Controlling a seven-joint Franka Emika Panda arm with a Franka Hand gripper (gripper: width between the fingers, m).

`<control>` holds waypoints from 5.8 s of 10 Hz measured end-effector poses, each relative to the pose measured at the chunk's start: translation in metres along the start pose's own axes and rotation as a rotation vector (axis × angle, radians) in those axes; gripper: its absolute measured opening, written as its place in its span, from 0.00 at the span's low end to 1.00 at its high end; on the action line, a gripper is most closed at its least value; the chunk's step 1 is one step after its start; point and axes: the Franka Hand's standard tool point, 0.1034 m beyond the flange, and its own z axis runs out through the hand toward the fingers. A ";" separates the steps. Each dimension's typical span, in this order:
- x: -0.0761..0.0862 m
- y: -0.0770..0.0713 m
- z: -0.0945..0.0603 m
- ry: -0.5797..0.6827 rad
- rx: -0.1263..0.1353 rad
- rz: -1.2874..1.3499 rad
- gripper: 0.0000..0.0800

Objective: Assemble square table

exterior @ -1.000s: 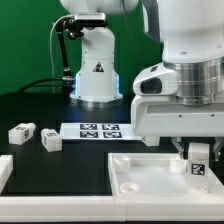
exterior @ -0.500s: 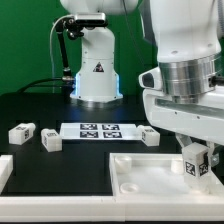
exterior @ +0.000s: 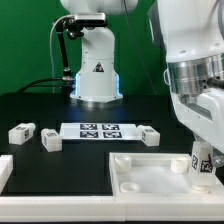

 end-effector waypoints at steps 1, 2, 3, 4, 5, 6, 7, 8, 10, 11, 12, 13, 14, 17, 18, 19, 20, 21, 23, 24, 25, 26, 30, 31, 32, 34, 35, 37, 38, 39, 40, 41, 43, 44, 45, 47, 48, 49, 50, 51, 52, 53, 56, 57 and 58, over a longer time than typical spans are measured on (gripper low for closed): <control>0.000 0.000 0.000 0.000 -0.001 0.000 0.36; 0.001 0.004 -0.001 -0.007 -0.042 -0.176 0.48; 0.001 0.005 -0.004 -0.001 -0.090 -0.400 0.65; -0.001 0.007 -0.006 0.018 -0.135 -0.584 0.76; -0.004 0.008 -0.004 0.024 -0.142 -0.652 0.80; -0.002 0.008 -0.004 0.020 -0.142 -0.701 0.80; -0.001 0.008 -0.005 0.015 -0.143 -0.774 0.81; -0.001 0.008 -0.005 0.011 -0.145 -0.850 0.81; 0.009 0.002 -0.008 0.045 -0.160 -1.152 0.81; 0.008 -0.003 -0.010 0.074 -0.183 -1.302 0.81; 0.006 -0.005 -0.009 0.079 -0.180 -1.398 0.81; 0.006 -0.005 -0.009 0.077 -0.174 -1.352 0.81; 0.006 -0.005 -0.008 0.077 -0.174 -1.344 0.81; 0.006 -0.005 -0.008 0.084 -0.167 -1.235 0.41; 0.009 -0.004 -0.008 0.092 -0.165 -1.161 0.41; 0.009 -0.004 -0.008 0.096 -0.162 -1.105 0.37; 0.009 -0.004 -0.008 0.100 -0.157 -1.026 0.37; 0.013 -0.004 -0.007 0.102 -0.126 -0.888 0.37; 0.015 -0.002 -0.007 0.073 -0.071 -0.562 0.37; 0.014 -0.002 -0.006 0.050 -0.049 -0.409 0.37; 0.015 -0.001 -0.006 0.019 -0.012 -0.242 0.37; 0.014 0.000 -0.005 0.004 0.014 -0.143 0.37; 0.003 0.002 -0.002 0.007 0.003 -0.073 0.37; 0.005 0.003 -0.006 0.027 -0.062 -0.352 0.64; 0.004 -0.001 -0.008 0.045 -0.084 -0.549 0.64; 0.004 -0.001 -0.007 0.039 -0.089 -0.700 0.80; 0.005 -0.001 -0.007 0.036 -0.091 -0.762 0.80; 0.007 -0.001 -0.007 0.035 -0.103 -0.953 0.81; 0.010 -0.006 -0.008 0.057 -0.125 -1.155 0.81; 0.011 -0.010 -0.005 0.066 -0.124 -1.339 0.81; 0.011 -0.010 -0.004 0.067 -0.120 -1.366 0.81; 0.011 -0.010 -0.004 0.068 -0.118 -1.337 0.81; 0.011 -0.010 -0.003 0.068 -0.117 -1.313 0.68; 0.010 -0.010 -0.003 0.073 -0.112 -1.207 0.43; 0.014 -0.009 -0.003 0.079 -0.113 -1.142 0.43; 0.017 -0.010 -0.002 0.102 -0.085 -0.943 0.37; 0.019 -0.010 -0.002 0.121 -0.058 -0.842 0.37; 0.020 -0.008 -0.002 0.122 -0.028 -0.639 0.37; 0.019 -0.005 -0.002 0.096 0.003 -0.425 0.37; 0.018 -0.004 -0.001 0.069 0.028 -0.244 0.37; 0.020 -0.002 -0.002 0.056 0.055 -0.158 0.37; 0.020 -0.002 -0.002 0.051 0.060 -0.108 0.37; 0.019 -0.001 -0.001 0.050 0.058 -0.082 0.51; 0.019 -0.001 0.000 0.053 0.055 -0.105 0.69; 0.020 0.000 0.000 0.077 0.024 -0.361 0.69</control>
Offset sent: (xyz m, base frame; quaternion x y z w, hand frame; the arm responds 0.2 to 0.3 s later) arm -0.0050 0.0026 0.0080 -0.1388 0.0352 -0.5280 0.8371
